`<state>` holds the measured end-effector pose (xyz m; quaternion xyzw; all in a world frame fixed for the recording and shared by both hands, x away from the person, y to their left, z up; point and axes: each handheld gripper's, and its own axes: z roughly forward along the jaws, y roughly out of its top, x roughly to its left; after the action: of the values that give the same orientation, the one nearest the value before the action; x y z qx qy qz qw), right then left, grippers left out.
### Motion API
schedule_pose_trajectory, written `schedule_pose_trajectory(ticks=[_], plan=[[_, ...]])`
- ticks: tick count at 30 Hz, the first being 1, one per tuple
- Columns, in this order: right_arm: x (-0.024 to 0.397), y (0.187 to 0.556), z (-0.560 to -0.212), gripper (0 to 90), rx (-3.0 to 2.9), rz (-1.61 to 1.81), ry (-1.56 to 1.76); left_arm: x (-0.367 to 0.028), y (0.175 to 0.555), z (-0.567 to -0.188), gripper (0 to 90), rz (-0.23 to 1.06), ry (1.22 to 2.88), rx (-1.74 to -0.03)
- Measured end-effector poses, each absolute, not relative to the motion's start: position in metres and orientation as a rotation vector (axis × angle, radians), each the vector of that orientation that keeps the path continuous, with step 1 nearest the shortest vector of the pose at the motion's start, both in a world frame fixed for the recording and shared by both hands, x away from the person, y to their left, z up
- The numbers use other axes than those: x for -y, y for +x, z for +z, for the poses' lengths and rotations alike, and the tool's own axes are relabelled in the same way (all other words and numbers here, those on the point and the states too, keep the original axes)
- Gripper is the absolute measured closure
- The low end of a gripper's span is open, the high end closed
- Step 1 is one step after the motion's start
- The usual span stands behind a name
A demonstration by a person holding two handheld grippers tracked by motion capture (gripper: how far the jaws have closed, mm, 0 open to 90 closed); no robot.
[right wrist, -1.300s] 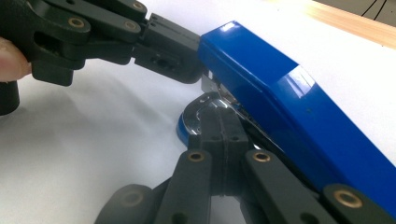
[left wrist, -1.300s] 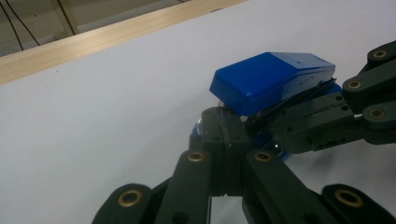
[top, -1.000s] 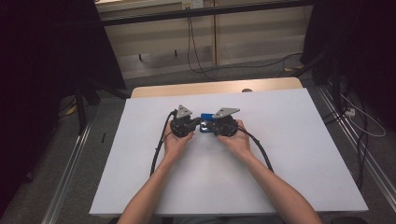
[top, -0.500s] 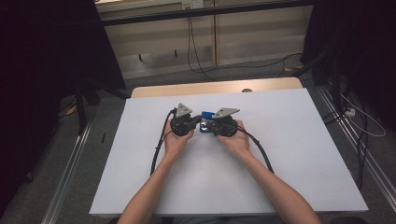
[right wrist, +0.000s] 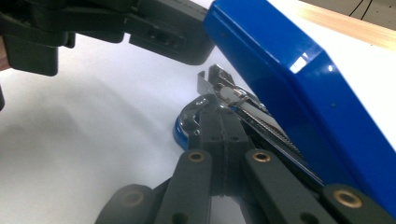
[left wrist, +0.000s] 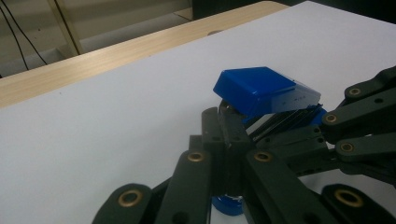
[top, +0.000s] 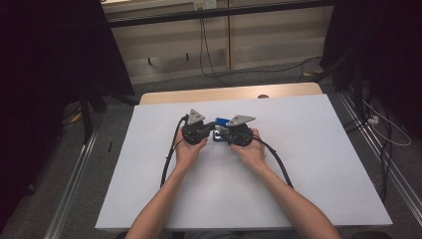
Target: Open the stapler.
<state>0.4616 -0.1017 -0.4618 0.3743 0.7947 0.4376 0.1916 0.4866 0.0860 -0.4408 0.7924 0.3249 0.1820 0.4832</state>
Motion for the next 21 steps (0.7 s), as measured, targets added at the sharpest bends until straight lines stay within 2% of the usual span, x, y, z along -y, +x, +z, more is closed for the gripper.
schedule_pose_trajectory(ticks=[21], plan=[[0.0973,0.4618,-0.4573,90.0,-2.133,1.254,1.056,-0.0864,0.4871,-0.4413,90.0,0.444,1.938,-0.792]])
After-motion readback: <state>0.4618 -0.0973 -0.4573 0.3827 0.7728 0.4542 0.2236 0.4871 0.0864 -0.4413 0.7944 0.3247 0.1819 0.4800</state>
